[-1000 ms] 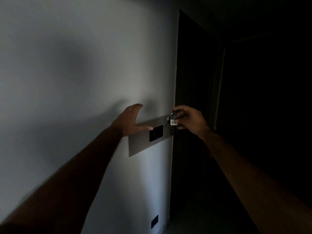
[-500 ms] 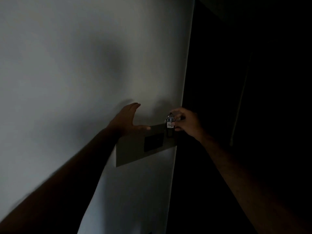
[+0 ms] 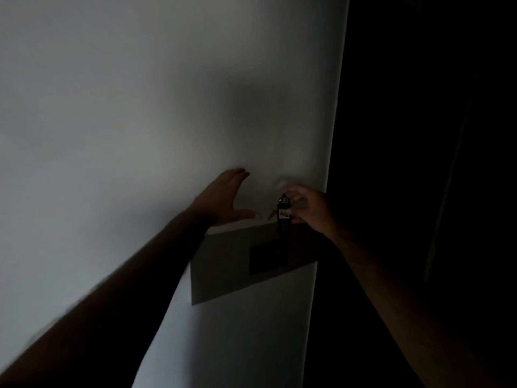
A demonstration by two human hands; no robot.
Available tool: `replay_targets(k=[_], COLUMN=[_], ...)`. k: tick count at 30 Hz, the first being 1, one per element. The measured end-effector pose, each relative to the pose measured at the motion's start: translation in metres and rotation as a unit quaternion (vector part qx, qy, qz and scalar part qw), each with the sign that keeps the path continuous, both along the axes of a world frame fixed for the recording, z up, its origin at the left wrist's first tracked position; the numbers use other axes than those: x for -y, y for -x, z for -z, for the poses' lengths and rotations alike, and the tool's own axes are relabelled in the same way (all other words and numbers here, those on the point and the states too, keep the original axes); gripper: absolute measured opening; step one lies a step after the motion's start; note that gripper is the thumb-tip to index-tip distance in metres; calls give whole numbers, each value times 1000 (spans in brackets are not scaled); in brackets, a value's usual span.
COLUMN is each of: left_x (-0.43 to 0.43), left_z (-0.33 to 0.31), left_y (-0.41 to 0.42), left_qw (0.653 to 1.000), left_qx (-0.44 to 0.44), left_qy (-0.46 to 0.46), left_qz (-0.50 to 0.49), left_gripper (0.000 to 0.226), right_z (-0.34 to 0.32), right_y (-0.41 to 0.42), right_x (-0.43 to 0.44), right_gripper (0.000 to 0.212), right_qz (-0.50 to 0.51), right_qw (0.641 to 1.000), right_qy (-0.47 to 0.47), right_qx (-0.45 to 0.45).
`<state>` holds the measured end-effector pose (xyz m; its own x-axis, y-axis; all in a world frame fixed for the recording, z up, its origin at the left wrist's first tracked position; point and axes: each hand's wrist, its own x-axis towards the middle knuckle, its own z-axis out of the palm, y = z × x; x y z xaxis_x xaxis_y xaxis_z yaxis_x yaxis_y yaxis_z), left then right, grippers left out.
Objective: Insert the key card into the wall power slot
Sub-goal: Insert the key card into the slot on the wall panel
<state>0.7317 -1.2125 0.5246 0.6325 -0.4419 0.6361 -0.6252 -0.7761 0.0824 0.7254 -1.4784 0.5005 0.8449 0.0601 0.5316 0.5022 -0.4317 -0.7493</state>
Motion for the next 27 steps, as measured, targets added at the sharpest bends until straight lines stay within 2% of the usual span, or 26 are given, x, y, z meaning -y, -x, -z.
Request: replay_targets(k=[7,11,14,20,27], left_x=[25,40,55,74,85], left_z=[-8,-2,5,14,28], left_y=[-27,-37,-41,-48,-57], left_qw=[999,998,996,979,955], left_qx=[32,48,55,127,112], left_qy=[-16,10,-3,-24,-45], left_qz=[-20,-43,-77,-158,-270], left_gripper=[115,114,113,113,120], right_z=[1,7,18,40,72], right_y=[-52,-84,-104,-131,-152], right_x=[19,37,48,61,65], right_gripper=[54,49,48,50,45], right_qz=[-41,-108,-156,-203,-227], right_qw=[999,993,987,977,972], right_qy=[23,50,38,50,52], right_qx=[18,-5,-26,-45,-42])
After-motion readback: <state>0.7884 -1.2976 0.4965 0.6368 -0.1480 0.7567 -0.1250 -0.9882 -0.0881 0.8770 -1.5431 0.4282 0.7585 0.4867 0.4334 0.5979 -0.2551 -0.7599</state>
